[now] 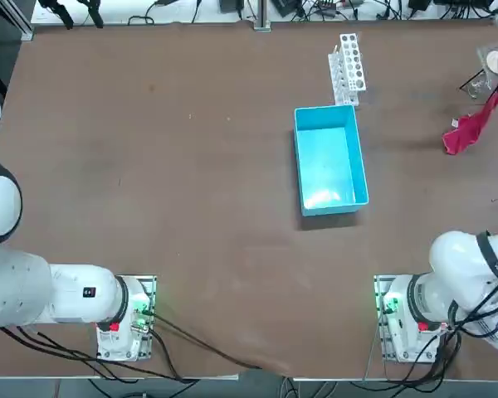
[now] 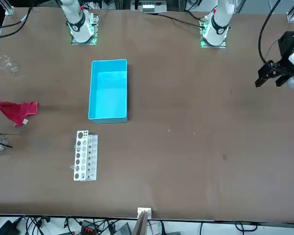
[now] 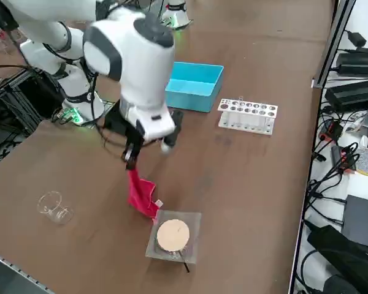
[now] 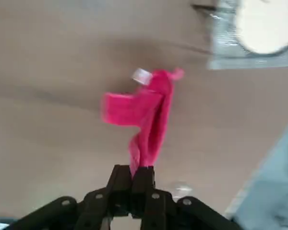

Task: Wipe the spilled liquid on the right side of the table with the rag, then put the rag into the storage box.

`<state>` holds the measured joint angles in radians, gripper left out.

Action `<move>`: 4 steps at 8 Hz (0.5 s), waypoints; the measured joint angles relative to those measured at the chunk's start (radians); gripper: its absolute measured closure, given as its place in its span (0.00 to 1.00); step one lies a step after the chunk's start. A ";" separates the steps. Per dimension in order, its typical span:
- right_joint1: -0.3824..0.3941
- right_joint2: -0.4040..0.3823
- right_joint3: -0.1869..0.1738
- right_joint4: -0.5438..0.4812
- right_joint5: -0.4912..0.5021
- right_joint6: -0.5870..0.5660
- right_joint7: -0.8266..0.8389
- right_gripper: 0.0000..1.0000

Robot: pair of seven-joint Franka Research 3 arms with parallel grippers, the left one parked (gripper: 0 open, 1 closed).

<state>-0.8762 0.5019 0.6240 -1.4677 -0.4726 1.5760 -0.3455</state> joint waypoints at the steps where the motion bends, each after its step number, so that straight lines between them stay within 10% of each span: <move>1: 0.001 -0.026 0.037 0.000 0.073 -0.027 0.098 0.98; 4: 0.002 -0.137 0.201 0.032 0.193 -0.195 0.376 0.98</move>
<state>-0.8741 0.3647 0.8249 -1.4356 -0.2798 1.3814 0.0301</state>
